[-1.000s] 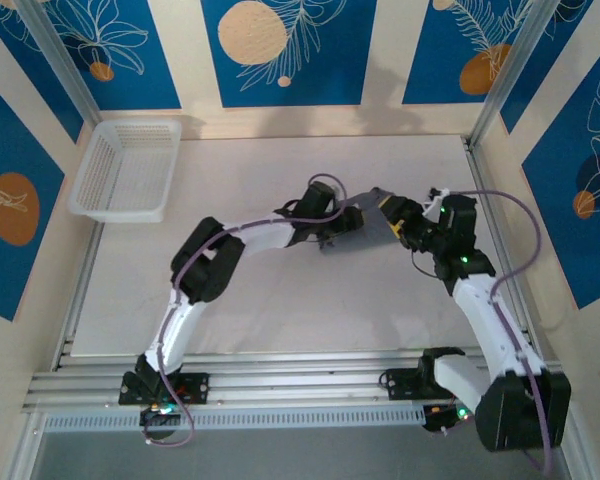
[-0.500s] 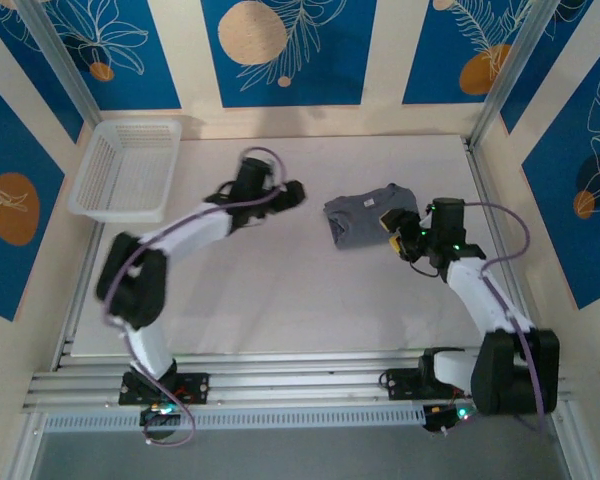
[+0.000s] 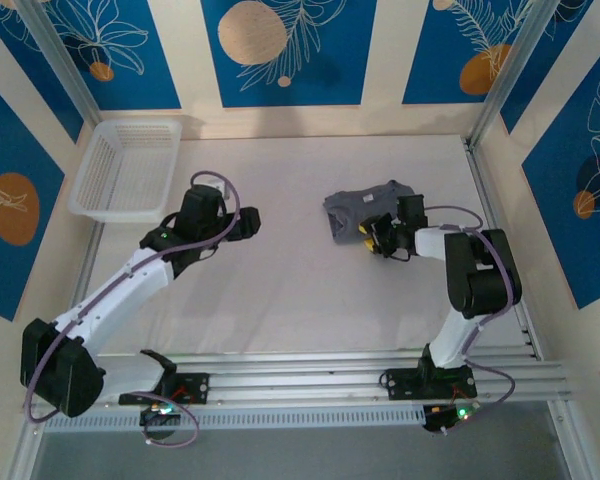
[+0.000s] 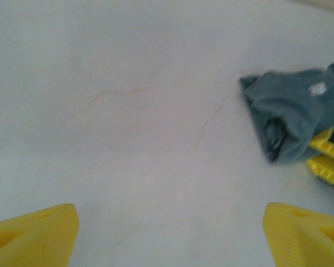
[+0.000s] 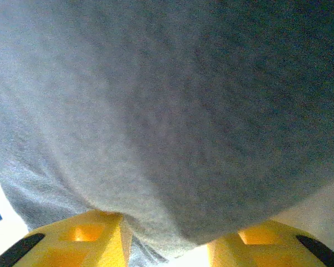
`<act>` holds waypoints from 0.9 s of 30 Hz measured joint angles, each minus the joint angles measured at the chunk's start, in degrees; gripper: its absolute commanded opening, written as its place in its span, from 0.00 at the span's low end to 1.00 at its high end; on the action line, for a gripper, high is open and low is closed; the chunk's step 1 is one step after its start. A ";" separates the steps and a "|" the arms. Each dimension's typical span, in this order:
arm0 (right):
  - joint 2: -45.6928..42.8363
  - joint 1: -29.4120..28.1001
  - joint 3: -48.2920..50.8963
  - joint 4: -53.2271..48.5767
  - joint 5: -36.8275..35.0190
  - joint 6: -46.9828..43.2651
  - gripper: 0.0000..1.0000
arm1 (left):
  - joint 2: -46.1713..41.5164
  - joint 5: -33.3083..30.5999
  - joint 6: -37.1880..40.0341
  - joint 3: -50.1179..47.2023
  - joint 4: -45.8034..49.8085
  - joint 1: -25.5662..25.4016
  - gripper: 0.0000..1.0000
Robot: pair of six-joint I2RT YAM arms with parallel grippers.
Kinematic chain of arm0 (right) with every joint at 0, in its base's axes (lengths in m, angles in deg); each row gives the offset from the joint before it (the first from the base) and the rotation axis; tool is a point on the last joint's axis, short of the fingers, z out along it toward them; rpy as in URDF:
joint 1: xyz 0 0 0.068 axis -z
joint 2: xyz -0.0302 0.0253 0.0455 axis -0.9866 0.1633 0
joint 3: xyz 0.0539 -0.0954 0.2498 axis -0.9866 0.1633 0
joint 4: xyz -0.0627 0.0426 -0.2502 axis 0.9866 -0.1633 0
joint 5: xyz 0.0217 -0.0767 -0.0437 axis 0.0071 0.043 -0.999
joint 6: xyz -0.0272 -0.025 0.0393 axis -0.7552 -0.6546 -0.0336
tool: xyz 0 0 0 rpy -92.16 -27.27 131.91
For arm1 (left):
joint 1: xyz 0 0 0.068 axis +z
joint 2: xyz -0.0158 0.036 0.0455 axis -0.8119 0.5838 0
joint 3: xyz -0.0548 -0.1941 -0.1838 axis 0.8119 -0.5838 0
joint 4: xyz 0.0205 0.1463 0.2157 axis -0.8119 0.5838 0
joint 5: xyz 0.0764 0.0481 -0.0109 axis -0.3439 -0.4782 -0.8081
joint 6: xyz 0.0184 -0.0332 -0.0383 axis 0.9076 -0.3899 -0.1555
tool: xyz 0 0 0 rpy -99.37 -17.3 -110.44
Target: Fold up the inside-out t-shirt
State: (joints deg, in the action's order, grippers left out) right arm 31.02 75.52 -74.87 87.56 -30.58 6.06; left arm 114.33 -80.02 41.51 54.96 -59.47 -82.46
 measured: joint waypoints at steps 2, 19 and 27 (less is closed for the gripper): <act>1.20 0.55 -2.40 -0.57 -2.97 0.85 0.30 | -0.31 -0.48 0.02 -0.76 0.81 0.24 0.85; 16.06 5.97 -25.33 -6.43 -12.76 -1.60 0.48 | -1.31 -0.48 1.49 -2.14 1.53 5.05 0.85; 10.23 2.84 -20.11 -7.89 -9.62 -4.90 0.57 | -1.97 1.60 1.46 -5.31 0.79 5.57 0.85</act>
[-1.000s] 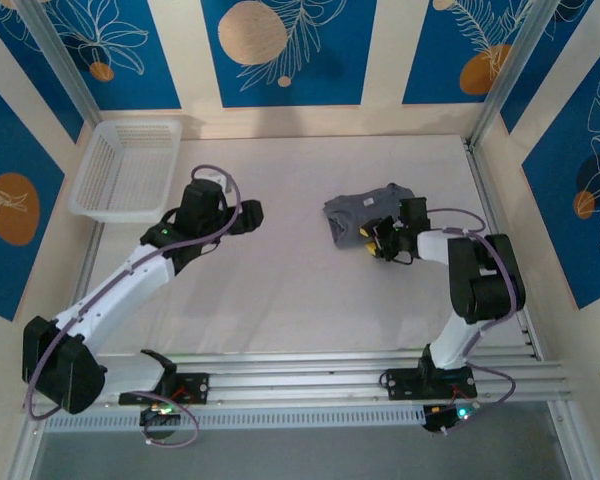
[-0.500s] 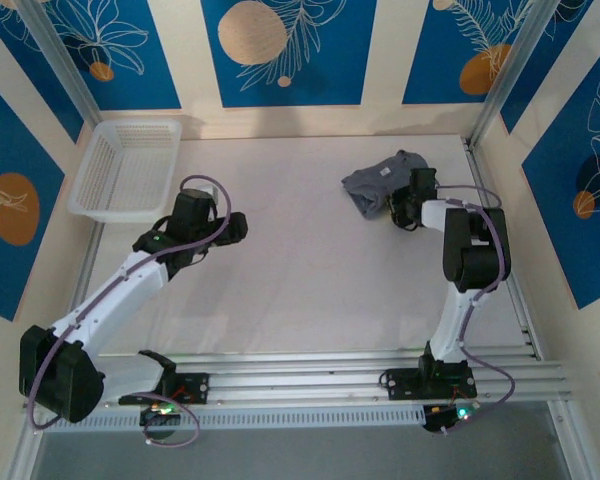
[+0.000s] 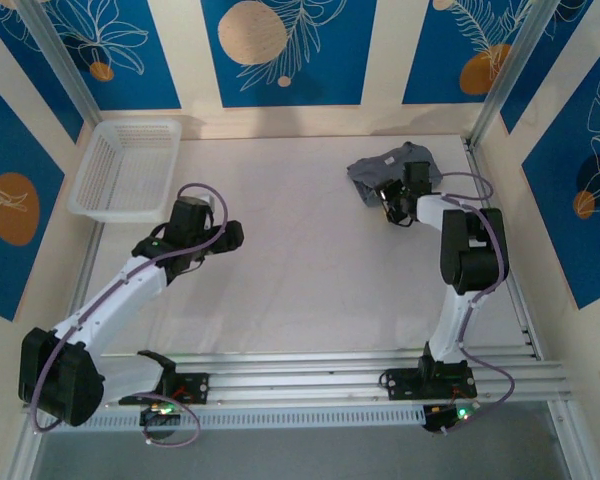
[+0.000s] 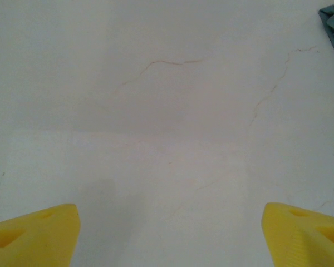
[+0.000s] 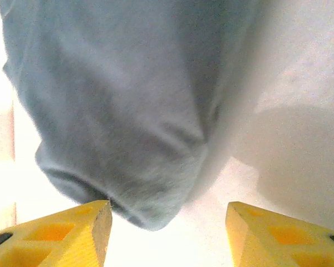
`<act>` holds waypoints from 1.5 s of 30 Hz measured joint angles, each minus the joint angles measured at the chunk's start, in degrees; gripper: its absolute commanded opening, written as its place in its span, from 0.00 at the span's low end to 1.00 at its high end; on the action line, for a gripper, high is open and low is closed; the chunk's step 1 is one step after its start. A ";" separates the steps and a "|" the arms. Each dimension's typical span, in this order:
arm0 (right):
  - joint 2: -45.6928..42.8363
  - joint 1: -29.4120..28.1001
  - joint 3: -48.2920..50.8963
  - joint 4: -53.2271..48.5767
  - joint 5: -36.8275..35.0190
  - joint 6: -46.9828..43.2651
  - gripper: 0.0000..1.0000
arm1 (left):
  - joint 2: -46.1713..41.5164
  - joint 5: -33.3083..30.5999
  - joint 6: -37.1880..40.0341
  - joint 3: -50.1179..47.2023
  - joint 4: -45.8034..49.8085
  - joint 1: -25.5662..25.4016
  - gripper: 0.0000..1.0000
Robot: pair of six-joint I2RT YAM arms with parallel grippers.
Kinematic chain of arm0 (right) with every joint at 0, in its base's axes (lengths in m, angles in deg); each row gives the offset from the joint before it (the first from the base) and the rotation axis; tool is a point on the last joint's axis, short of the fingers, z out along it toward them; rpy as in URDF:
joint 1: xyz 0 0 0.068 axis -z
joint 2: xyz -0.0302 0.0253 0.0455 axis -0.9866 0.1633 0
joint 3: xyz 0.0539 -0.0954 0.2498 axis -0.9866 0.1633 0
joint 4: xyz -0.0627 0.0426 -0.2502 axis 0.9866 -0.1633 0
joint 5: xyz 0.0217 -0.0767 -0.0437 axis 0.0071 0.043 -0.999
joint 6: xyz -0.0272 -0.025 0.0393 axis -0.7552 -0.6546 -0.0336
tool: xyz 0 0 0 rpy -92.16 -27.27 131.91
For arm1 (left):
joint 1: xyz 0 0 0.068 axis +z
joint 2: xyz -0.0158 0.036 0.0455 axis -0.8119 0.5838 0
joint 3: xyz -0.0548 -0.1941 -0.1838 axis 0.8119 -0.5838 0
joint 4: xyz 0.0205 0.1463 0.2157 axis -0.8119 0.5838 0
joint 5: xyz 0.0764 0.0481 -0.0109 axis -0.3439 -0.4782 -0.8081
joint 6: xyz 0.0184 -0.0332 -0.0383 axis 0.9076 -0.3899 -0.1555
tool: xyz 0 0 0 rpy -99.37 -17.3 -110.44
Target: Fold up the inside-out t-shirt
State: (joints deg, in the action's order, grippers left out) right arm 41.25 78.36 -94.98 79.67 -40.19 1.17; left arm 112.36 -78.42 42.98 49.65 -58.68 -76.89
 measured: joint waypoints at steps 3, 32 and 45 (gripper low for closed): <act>3.02 -1.18 -4.37 -1.86 0.17 -0.17 0.54 | 0.74 0.96 0.07 0.11 -0.52 0.11 0.85; 27.15 2.51 -50.25 -27.34 -10.82 -6.73 0.48 | -7.78 0.13 1.75 -3.17 2.56 1.44 0.88; -19.04 -0.28 -9.64 -18.14 -11.58 -29.79 0.64 | -18.69 -23.19 11.82 -14.08 -6.34 2.14 0.99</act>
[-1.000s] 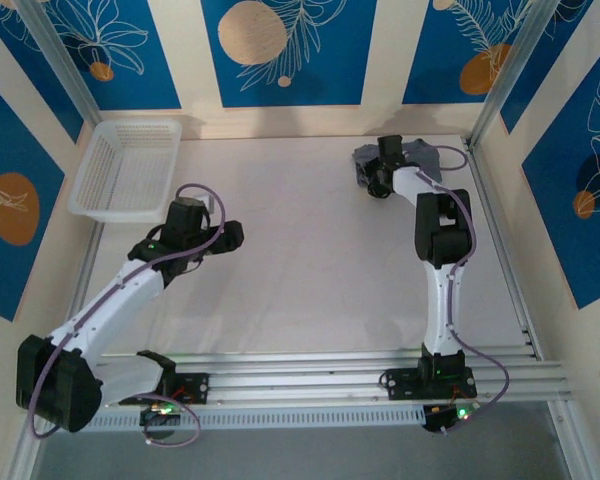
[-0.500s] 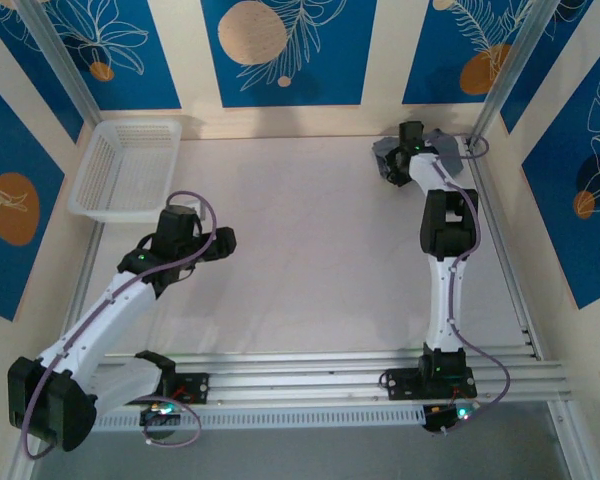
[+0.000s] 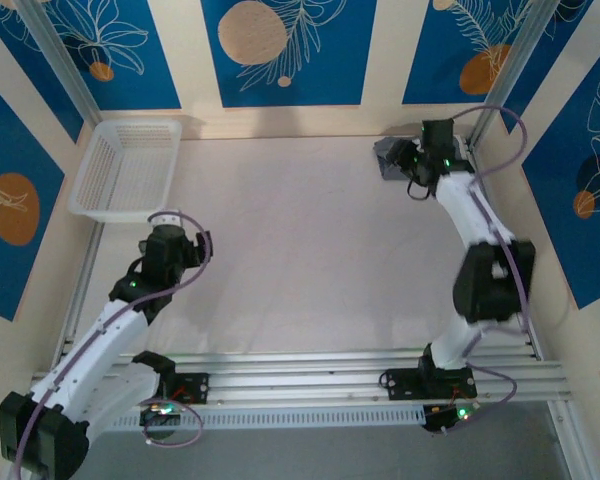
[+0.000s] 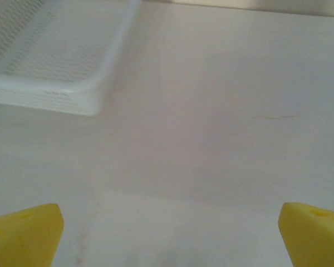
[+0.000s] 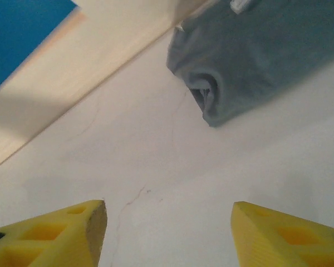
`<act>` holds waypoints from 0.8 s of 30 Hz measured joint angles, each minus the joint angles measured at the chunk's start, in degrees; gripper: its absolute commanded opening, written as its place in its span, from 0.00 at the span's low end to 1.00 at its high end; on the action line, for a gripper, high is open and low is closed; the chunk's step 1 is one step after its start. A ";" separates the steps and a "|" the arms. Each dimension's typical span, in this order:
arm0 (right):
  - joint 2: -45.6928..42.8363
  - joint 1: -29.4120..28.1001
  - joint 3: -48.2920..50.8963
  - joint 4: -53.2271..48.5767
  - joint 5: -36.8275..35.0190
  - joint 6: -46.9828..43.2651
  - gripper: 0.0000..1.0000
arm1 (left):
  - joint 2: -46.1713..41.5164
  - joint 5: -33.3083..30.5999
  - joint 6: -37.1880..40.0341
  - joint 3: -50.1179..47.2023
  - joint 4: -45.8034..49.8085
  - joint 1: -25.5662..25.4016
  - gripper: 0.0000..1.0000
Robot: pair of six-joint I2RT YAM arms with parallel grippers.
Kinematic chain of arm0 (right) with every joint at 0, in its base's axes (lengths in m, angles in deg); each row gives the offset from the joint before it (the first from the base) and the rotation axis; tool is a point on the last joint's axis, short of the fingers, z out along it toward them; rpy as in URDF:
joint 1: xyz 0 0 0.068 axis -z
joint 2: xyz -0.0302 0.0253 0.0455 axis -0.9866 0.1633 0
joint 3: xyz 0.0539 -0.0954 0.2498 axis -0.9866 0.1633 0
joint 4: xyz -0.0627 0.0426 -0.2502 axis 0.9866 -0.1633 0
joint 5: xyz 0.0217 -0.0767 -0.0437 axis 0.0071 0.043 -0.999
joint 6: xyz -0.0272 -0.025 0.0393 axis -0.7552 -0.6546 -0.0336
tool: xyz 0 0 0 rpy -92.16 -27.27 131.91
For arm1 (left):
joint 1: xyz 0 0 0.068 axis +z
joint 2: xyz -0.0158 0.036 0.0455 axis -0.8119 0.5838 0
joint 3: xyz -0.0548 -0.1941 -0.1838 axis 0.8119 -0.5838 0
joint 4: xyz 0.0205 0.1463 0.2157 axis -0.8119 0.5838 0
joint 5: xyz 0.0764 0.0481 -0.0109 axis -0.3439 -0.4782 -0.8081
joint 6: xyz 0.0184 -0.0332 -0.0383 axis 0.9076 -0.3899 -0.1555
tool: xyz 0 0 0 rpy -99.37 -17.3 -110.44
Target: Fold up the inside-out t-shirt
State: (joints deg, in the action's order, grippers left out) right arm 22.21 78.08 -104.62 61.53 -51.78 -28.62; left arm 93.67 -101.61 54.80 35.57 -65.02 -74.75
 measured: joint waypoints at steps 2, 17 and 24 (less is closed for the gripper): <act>-9.44 -1.05 11.13 6.56 -2.21 -3.74 0.65 | 0.28 -3.19 2.73 -1.11 -1.64 1.07 0.99; -5.86 1.64 57.20 59.21 -2.10 -26.34 0.99 | 21.49 3.23 12.44 -14.82 -39.12 18.51 0.99; -5.88 3.65 58.71 66.82 3.06 -26.36 0.99 | 32.44 15.74 12.26 -15.37 -52.87 21.42 0.99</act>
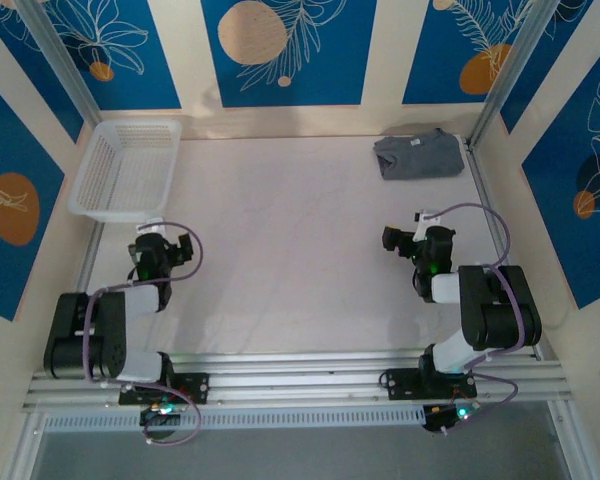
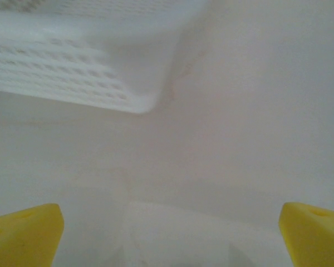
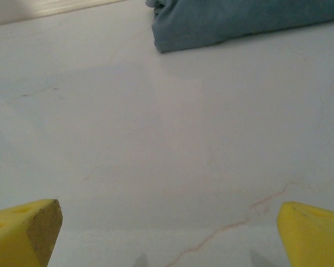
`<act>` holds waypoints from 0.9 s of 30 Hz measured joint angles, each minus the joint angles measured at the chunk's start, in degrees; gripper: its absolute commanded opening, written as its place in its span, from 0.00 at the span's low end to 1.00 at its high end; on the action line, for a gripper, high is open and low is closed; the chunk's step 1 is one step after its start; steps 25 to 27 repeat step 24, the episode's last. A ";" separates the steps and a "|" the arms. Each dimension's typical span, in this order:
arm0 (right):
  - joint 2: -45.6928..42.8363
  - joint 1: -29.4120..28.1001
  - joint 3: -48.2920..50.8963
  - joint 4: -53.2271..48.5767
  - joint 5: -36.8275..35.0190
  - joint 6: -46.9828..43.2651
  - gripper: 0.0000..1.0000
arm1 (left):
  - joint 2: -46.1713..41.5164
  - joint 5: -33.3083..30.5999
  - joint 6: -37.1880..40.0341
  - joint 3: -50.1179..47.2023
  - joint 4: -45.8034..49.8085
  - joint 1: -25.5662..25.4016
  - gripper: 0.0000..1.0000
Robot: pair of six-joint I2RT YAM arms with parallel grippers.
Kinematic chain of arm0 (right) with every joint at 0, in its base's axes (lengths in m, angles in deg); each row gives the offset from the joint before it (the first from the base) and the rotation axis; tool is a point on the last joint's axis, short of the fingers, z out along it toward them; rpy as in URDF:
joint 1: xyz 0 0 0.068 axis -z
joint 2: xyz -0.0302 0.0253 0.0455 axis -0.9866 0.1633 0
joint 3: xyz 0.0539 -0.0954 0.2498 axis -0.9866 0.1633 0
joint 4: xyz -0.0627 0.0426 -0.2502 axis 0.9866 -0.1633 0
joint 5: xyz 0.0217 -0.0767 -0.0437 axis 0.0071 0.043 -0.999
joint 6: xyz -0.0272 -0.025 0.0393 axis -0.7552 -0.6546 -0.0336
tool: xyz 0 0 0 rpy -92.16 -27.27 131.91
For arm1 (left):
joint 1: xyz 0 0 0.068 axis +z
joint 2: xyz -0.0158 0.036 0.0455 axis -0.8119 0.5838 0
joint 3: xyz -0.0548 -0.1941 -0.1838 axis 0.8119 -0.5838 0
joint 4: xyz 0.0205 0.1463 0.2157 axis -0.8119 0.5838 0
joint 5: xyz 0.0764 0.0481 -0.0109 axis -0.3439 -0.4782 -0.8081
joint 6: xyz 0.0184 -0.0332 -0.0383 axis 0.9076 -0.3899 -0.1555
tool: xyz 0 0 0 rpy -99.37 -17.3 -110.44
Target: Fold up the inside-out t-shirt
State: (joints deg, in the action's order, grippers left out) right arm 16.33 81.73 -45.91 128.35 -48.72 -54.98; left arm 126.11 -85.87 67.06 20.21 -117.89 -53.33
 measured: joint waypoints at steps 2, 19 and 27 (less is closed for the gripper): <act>0.00 -0.31 -0.02 0.33 0.11 -0.02 0.99 | 1.99 1.42 1.11 3.02 1.99 -1.20 0.99; 0.00 -1.60 -0.94 -0.02 0.52 -1.53 0.99 | 6.51 8.41 6.82 1.33 -8.63 -4.15 0.99; 0.02 -1.60 -1.22 -0.22 0.52 -1.53 0.99 | 6.51 9.25 7.41 1.33 -8.63 -4.15 0.99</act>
